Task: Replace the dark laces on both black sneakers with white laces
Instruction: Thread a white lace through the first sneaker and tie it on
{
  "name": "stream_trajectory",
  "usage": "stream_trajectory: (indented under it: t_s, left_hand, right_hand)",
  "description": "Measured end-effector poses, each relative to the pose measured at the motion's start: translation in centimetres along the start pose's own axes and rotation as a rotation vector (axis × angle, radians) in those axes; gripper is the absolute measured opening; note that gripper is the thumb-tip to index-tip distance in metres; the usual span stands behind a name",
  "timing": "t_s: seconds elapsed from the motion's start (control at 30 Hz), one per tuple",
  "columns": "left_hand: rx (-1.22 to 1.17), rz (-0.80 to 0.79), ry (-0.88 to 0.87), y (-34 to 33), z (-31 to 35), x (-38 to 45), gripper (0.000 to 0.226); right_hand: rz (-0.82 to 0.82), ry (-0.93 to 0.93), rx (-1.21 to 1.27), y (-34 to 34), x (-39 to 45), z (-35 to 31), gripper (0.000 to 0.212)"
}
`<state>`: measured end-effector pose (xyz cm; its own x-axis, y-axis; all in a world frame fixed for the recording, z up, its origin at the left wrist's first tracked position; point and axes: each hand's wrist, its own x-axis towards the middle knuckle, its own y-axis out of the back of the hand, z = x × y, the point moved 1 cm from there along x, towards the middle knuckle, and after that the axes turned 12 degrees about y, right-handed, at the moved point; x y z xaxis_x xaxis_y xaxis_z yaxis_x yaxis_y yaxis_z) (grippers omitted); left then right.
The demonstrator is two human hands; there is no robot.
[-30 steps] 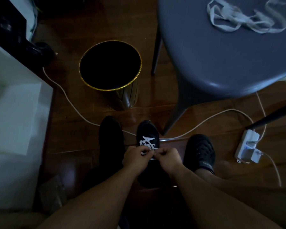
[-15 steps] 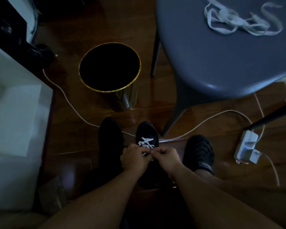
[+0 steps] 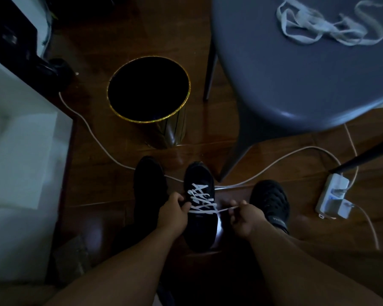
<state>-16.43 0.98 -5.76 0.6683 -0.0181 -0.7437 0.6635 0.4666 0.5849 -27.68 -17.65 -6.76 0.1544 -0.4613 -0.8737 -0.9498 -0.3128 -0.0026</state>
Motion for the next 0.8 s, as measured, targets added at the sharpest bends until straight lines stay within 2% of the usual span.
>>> stream_trajectory:
  t_s: [0.1,0.2,0.3,0.4,0.47,0.57,0.63,0.73,0.8]
  left_hand:
    - [0.066,0.005,-0.012,0.6,-0.2,0.4,0.016]
    - [0.218,0.025,-0.103,1.4,-0.4,0.8,0.02]
    - [0.389,0.118,-0.153,2.4,-0.4,1.0,0.019]
    - [0.565,0.226,-0.152,3.3,-0.6,0.3,0.014]
    - [0.647,0.252,-0.158,3.5,-0.7,-0.2,0.019]
    - [0.603,0.214,-0.197,3.1,-1.0,-0.2,0.013]
    - [0.546,0.167,-0.2,2.8,-0.9,-0.2,0.029]
    - [0.527,0.157,-0.139,2.9,-0.7,0.0,0.037]
    - [0.515,0.173,-0.066,3.4,-1.0,0.3,0.036]
  right_hand:
    - [-0.035,-0.012,-0.028,-0.2,0.2,0.4,0.03]
    - [-0.017,0.051,-0.061,-0.5,0.1,0.3,0.023]
    - [0.02,0.138,-0.115,-0.1,0.5,0.2,0.018]
    - [0.062,0.149,-0.11,0.0,-0.1,0.1,0.02]
    - [0.07,0.177,-0.104,-0.4,-0.8,0.0,0.023]
    - [0.017,0.202,-0.138,-1.2,-1.4,0.3,0.024]
    - [-0.059,0.186,-0.151,-1.7,-1.8,0.5,0.026]
    - [-0.095,0.215,-0.194,-2.4,-2.4,0.1,0.026]
    - [-0.1,0.312,-0.352,-2.1,-2.3,-0.4,0.024]
